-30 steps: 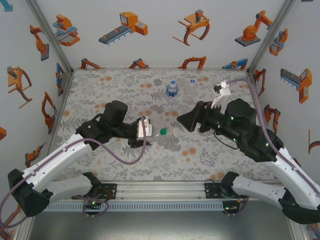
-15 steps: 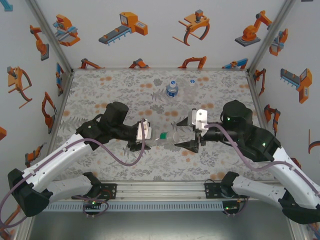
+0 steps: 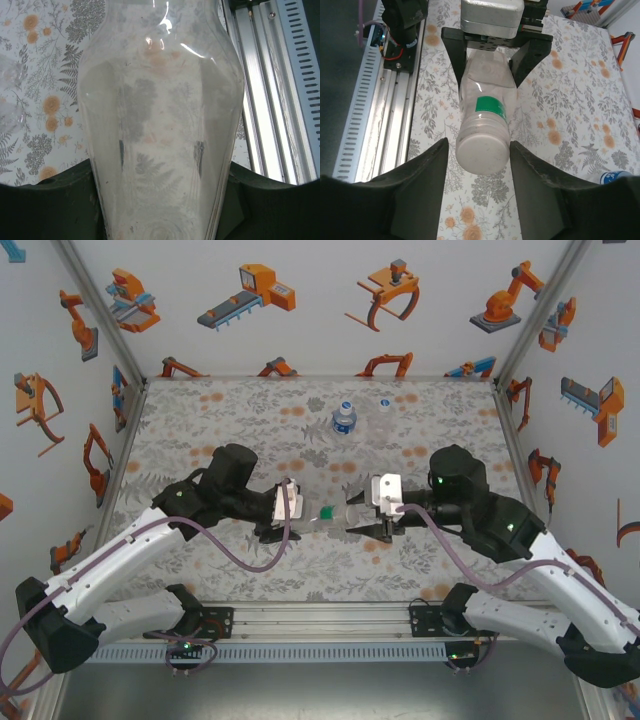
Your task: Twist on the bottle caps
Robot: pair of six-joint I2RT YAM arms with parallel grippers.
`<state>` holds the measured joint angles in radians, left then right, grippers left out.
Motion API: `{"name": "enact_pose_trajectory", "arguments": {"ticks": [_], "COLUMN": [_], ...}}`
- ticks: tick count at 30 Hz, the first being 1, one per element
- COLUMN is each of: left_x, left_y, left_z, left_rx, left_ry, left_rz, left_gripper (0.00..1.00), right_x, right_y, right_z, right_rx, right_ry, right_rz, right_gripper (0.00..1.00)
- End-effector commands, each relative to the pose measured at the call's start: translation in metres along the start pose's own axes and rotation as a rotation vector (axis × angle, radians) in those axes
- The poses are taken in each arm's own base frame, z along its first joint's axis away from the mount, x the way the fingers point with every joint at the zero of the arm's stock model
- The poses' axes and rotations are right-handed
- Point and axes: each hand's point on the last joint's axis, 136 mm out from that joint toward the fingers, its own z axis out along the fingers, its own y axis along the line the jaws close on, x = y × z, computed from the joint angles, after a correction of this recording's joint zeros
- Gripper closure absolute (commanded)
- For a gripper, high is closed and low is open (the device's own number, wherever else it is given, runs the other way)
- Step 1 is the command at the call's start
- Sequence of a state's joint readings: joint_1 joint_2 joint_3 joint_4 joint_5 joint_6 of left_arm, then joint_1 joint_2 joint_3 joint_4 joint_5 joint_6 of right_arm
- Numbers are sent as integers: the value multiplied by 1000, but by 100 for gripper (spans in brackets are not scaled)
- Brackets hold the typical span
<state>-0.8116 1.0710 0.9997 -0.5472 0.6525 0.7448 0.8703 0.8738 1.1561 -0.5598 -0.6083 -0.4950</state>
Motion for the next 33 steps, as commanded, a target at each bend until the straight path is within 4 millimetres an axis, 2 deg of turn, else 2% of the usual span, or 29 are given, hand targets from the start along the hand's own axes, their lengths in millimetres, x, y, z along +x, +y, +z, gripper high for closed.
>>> {"name": "enact_pose_trajectory", "arguments": {"ticks": [1, 6, 9, 13, 16, 21, 23, 27, 31, 33], "left_x": [-15, -16, -17, -15, -14, -16, -15, -15, -15, -14], "left_y": [-2, 0, 3, 11, 17, 23, 25, 26, 28, 29], "left_z": [-4, -4, -2, 1, 2, 7, 9, 11, 13, 14], "left_rx": [15, 5, -6, -39, -66, -79, -77, -77, -74, -71], "left_ry": [-41, -49, -57, -54, -54, -66, -64, -63, -59, -57], "left_rz": [33, 38, 45, 52, 62, 64, 64, 68, 72, 71], "left_gripper": [100, 100, 100, 100, 100, 100, 100, 100, 100, 100], "right_x": [0, 0, 2, 20, 49, 89, 98, 87, 71, 59], "right_y": [-5, -15, -26, -55, -73, -73, -72, -81, -92, -97], "right_z": [1, -1, -2, -9, -20, -23, -24, -26, -40, -53], "right_rx": [32, 102, 172, 365, 541, 677, 719, 715, 750, 779], "right_ry": [-9, -28, -64, -117, -159, -215, -239, -284, -308, -320], "right_rz": [-15, 110, 305, 717, 1109, 1629, 1759, 1741, 1587, 1468], "right_gripper": [58, 70, 76, 92, 99, 100, 100, 88, 61, 53]}}
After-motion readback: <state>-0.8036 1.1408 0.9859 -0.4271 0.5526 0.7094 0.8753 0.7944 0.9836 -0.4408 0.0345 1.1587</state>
